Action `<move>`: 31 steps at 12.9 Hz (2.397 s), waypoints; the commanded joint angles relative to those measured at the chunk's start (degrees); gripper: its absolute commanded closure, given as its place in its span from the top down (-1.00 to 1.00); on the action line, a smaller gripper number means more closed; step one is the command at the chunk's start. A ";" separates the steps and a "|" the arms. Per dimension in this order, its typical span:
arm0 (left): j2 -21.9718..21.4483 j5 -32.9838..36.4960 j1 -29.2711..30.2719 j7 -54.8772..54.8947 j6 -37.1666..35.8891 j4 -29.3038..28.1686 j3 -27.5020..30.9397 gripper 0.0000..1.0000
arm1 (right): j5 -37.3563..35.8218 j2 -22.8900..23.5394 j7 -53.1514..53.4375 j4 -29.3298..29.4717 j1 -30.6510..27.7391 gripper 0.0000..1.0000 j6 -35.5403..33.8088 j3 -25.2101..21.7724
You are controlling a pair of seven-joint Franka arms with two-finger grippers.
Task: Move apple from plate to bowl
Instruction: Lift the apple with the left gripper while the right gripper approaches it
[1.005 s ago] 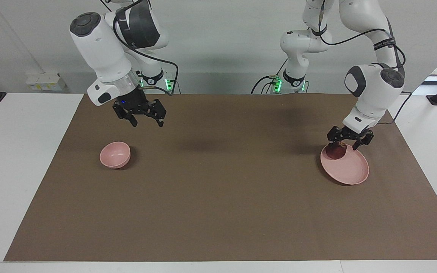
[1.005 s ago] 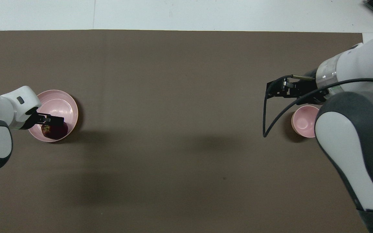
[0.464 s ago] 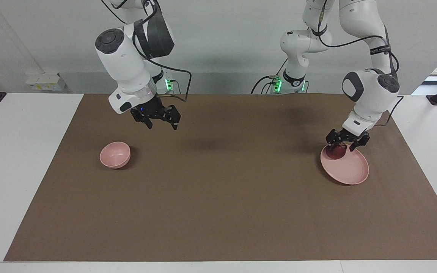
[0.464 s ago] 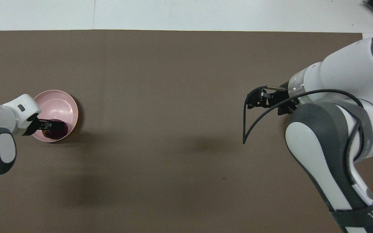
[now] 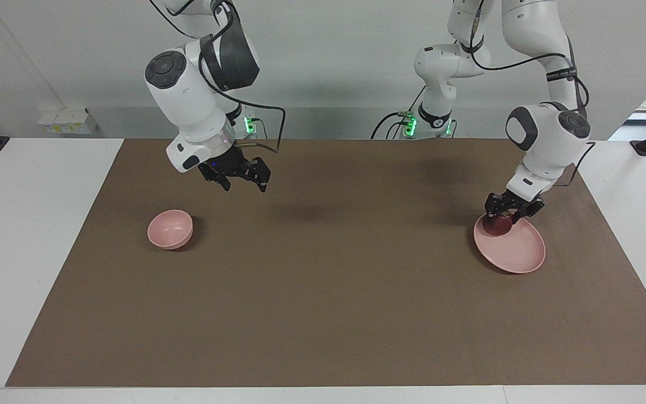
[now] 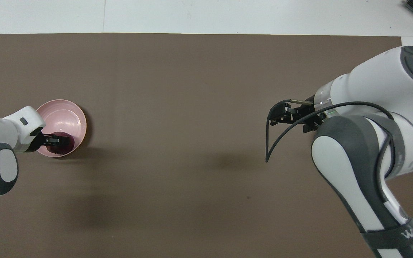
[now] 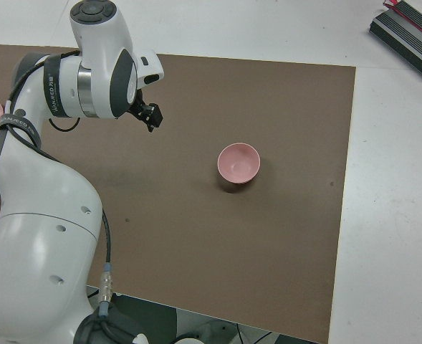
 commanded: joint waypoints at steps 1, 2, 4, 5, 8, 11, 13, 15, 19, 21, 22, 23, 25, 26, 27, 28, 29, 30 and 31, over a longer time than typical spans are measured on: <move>-1.69 -0.81 0.43 1.08 0.17 -0.76 -0.22 -1.00 | 1.48 -1.43 1.14 -2.11 -0.07 1.00 1.57 0.15; -2.14 -0.81 0.43 1.08 0.17 0.20 -0.22 -1.00 | 1.48 -1.43 1.14 -2.11 -0.07 1.00 1.57 0.15; -3.45 -0.81 0.17 0.47 -0.44 2.75 -0.31 -1.00 | 2.52 -1.25 1.23 -1.59 -0.16 1.00 1.57 0.15; -3.98 -0.81 0.17 0.55 -2.10 3.63 -0.31 -1.00 | 4.80 -1.25 1.32 -1.15 -0.16 1.00 1.66 0.06; -4.52 -6.22 -0.18 0.46 -5.53 6.97 -1.18 -1.00 | 12.26 -0.81 5.17 0.97 -1.47 1.00 1.92 -0.03; -4.43 -18.35 -2.37 0.73 -6.16 7.59 -1.62 -1.00 | 18.50 -0.73 17.17 0.97 -1.04 1.00 5.51 0.06; -4.43 -28.01 -4.92 0.82 -5.72 7.68 -1.71 -1.00 | 23.78 -0.55 25.62 0.88 -0.77 1.00 9.20 0.06; -4.34 -34.44 -7.63 0.90 -5.63 7.85 -2.15 -1.00 | 31.05 1.02 30.56 0.97 -0.60 1.00 11.67 0.06; -4.25 -49.30 -9.77 0.99 -4.50 8.29 -7.40 -1.00 | 41.46 5.24 39.09 1.05 4.74 1.00 20.71 0.15; -4.34 -51.43 -9.68 0.56 -1.25 8.47 -11.63 -1.00 | 41.91 7.35 41.92 1.58 6.60 1.00 23.80 0.24; -4.34 -52.92 -9.85 0.38 0.07 8.64 -13.12 -1.00 | 44.35 8.58 41.92 1.93 7.13 1.00 25.12 0.24; -4.34 -54.06 -9.68 0.29 0.60 8.65 -14.71 -1.00 | 45.67 9.11 41.92 2.11 8.27 1.00 25.74 0.24; -3.99 -54.16 -9.41 -1.02 6.02 10.30 -19.35 -1.00 | 45.86 11.12 41.92 2.20 8.80 1.00 25.66 0.24; -3.55 -53.99 -9.32 -2.94 8.32 11.27 -21.55 -1.00 | 46.91 12.18 41.92 2.11 9.24 1.00 25.57 0.50; -3.46 -53.99 -9.41 -3.66 8.52 12.33 -22.27 -1.00 | 49.62 12.28 41.92 1.59 9.42 1.00 25.22 0.50; -3.37 -54.07 -9.93 -3.67 8.69 12.42 -22.54 -1.00 | 51.30 12.02 43.05 0.63 9.42 1.00 24.87 0.59; -3.37 -54.16 -9.76 -3.67 8.87 12.60 -23.67 -1.00 | 51.66 11.67 44.37 -0.43 9.51 1.00 24.69 0.59; -3.37 -54.16 -9.67 -3.84 9.57 12.86 -24.38 -1.00 | 51.66 11.49 44.47 -0.53 9.51 1.00 24.08 0.59; -3.37 -54.16 -9.93 -4.62 10.01 12.86 -24.56 -1.00 | 51.75 11.58 44.47 -0.27 9.42 1.00 23.55 0.59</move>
